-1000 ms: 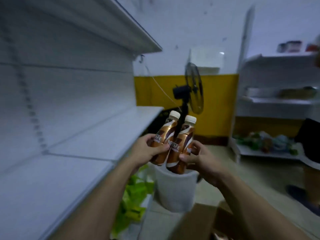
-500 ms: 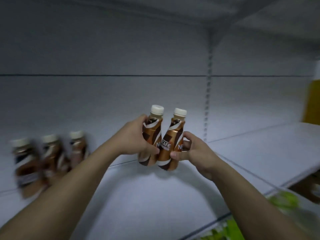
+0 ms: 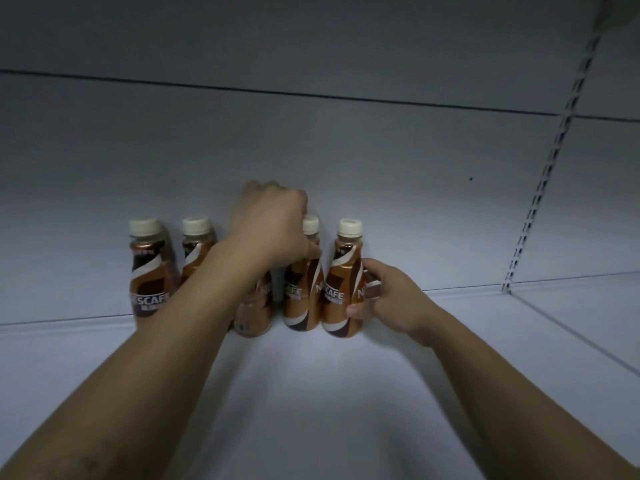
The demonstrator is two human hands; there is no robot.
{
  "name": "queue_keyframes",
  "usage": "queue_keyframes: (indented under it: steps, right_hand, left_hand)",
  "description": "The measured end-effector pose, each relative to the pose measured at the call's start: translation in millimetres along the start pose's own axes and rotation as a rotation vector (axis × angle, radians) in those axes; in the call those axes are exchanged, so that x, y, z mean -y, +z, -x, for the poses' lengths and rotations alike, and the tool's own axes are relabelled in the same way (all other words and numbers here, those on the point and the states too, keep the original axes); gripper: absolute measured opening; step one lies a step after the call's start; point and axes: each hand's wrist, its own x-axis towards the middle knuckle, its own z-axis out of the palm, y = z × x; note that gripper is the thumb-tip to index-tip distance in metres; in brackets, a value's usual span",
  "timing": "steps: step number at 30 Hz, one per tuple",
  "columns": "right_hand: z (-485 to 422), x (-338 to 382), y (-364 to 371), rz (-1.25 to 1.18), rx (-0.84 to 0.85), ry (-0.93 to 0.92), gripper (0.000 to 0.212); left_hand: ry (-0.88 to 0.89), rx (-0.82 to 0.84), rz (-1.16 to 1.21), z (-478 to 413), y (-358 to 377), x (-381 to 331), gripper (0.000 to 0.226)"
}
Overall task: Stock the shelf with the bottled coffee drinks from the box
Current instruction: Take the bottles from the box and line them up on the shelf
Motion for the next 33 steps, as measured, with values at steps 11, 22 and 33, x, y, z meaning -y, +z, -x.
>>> queue_keyframes:
  steps: [11,22,33]
  right_hand:
    - [-18.4,1.8,16.7,0.038,-0.120,0.030,0.052]
    - [27.7,19.8,-6.9,0.125,-0.235,-0.094,0.093]
    - [172.0,-4.0,-106.2,0.427,-0.502,0.001,0.086]
  left_hand:
    - [0.004,0.041,-0.246,-11.3,-2.9,7.7,0.052]
    - [0.205,-0.021,-0.208,6.4,-13.9,3.2,0.068]
    - [0.606,0.031,0.233,58.5,-35.3,-115.1,0.057]
